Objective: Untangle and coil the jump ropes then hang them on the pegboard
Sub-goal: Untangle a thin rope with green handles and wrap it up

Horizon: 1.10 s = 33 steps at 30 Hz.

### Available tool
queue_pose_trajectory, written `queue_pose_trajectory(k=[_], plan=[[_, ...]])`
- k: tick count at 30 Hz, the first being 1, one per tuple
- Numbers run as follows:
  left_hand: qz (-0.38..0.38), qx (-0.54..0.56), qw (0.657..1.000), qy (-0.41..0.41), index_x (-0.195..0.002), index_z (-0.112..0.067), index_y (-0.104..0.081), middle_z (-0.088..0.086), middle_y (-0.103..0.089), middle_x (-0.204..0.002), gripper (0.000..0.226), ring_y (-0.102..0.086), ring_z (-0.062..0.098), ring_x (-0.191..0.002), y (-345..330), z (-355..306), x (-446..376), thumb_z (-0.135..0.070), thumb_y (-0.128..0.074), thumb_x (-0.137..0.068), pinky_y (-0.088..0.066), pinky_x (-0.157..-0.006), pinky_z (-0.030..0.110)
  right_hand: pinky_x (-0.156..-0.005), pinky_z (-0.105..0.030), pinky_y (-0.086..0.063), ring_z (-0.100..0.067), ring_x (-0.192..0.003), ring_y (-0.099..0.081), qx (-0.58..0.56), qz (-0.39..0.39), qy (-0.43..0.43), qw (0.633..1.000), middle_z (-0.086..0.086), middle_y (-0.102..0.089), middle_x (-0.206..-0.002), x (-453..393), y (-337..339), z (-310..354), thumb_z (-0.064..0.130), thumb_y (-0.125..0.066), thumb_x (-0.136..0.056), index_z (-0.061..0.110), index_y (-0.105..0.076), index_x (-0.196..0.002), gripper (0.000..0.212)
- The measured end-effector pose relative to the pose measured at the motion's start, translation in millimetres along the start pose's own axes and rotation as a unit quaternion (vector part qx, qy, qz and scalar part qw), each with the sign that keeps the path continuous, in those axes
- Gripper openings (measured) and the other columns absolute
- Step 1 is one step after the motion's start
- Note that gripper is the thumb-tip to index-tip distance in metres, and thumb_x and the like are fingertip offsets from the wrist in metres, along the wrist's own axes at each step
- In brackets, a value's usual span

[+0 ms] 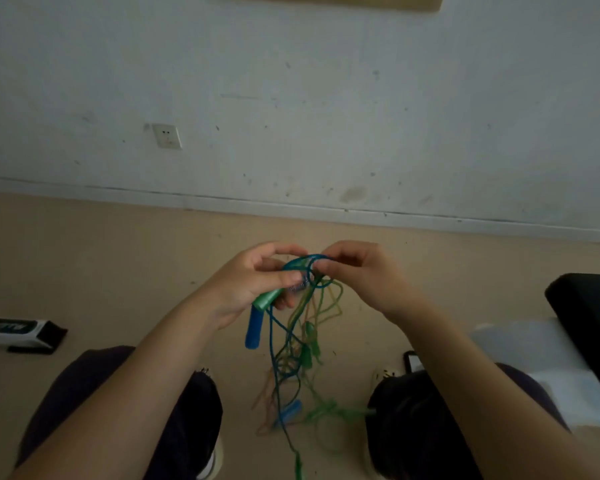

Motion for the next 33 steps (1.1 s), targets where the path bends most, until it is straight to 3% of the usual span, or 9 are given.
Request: queue_pose_trajectory(k=[6,10,15,18,21,24,27,30,33], plan=[[-0.007,-0.014,1.0,0.017,-0.113,-0.028,-0.069,-0.002,-0.074,-0.08,0.034,-0.067,0.017,-0.062,12.9,15.7,-10.3,-0.013,-0.075,-0.083,-0.055,-0.062,0.025,-0.077,-0.025,-0.05,-0.011,-0.075,-0.063,-0.109,-0.049,0.006,0.993,0.002,-0.071,-0.074,-7.3,13.2,-7.1,0.004,-0.062,-0.092,0.01,-0.067,-0.08,0.014],[-0.01,0.035,0.999,0.029,-0.116,-0.02,-0.069,0.001,-0.073,-0.082,0.047,-0.065,0.016,-0.062,15.3,18.6,-14.9,-0.027,-0.077,-0.07,-0.054,-0.061,0.025,-0.064,-0.018,-0.047,-0.007,-0.062,-0.058,-0.108,-0.027,-0.013,0.994,0.003,-0.065,-0.063,-6.8,13.7,-9.2,0.004,-0.063,-0.091,0.009,-0.066,-0.079,0.013],[0.011,-0.01,0.999,0.031,-0.106,-0.011,-0.072,0.0,-0.072,-0.077,0.024,-0.062,0.012,-0.061,8.1,23.3,-17.1,-0.019,-0.072,-0.083,-0.053,-0.062,0.021,-0.059,-0.019,-0.046,-0.007,-0.058,-0.055,-0.039,-0.002,-0.04,0.998,0.005,-0.062,-0.059,-5.5,1.2,-17.8,0.014,-0.065,-0.093,0.012,-0.065,-0.079,0.014],[0.061,-0.045,0.996,0.047,-0.109,-0.009,-0.071,0.0,-0.069,-0.077,0.036,-0.059,0.012,-0.06,5.3,23.5,-14.9,-0.029,-0.071,-0.08,-0.051,-0.064,0.022,-0.06,-0.024,-0.045,-0.009,-0.057,-0.053,-0.025,-0.086,-0.049,0.995,0.006,-0.058,-0.056,-7.3,7.3,-23.4,0.02,-0.062,-0.095,0.016,-0.062,-0.077,0.019],[0.058,-0.042,0.997,0.043,-0.111,-0.008,-0.07,-0.002,-0.068,-0.074,0.034,-0.057,0.01,-0.058,6.6,22.3,-14.9,-0.025,-0.071,-0.081,-0.05,-0.061,0.021,-0.056,-0.028,-0.045,-0.012,-0.05,-0.047,-0.043,-0.148,-0.081,0.985,0.005,-0.047,-0.051,-8.8,19.7,-27.3,0.028,-0.062,-0.095,0.018,-0.055,-0.066,0.032],[0.025,-0.028,0.999,0.03,-0.11,-0.011,-0.069,-0.006,-0.07,-0.072,0.021,-0.057,0.006,-0.055,8.7,21.9,-16.5,-0.009,-0.069,-0.089,-0.046,-0.055,0.02,-0.044,-0.021,-0.037,-0.015,-0.042,-0.042,-0.01,-0.077,-0.101,0.992,0.002,-0.044,-0.047,-5.8,18.4,-26.5,0.048,-0.065,-0.089,0.021,-0.055,-0.059,0.042],[0.036,-0.018,0.999,0.027,-0.112,-0.011,-0.07,-0.003,-0.072,-0.076,0.023,-0.058,0.006,-0.056,3.5,22.4,-15.7,-0.004,-0.069,-0.089,-0.047,-0.053,0.02,-0.04,-0.022,-0.037,-0.015,-0.041,-0.045,0.001,0.041,-0.092,0.995,0.003,-0.05,-0.049,0.4,0.6,-22.1,0.061,-0.071,-0.07,0.024,-0.064,-0.077,0.038],[0.048,-0.024,0.998,0.037,-0.113,-0.013,-0.071,-0.001,-0.071,-0.077,0.022,-0.058,0.011,-0.059,-1.9,25.7,-15.1,-0.007,-0.07,-0.092,-0.048,-0.055,0.022,-0.047,-0.026,-0.046,-0.009,-0.049,-0.053,0.047,0.091,-0.071,0.992,0.007,-0.06,-0.061,2.7,-12.4,-20.7,0.047,-0.082,-0.068,0.026,-0.065,-0.085,0.032],[0.054,-0.009,0.998,0.041,-0.115,-0.016,-0.071,0.002,-0.07,-0.08,0.025,-0.063,0.014,-0.066,-0.6,26.8,-15.5,-0.017,-0.07,-0.09,-0.048,-0.057,0.022,-0.053,-0.015,-0.036,0.001,-0.052,-0.046,0.13,0.081,-0.031,0.988,0.021,-0.054,-0.059,0.8,-11.6,-20.2,0.037,-0.082,-0.075,0.03,-0.068,-0.081,0.017]])
Point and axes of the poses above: each hand's wrist, its own x-axis away from the middle knuckle, its own y-axis out of the back of the hand, z = x × y, the point moved 4 cm from there along -x, towards the middle knuckle
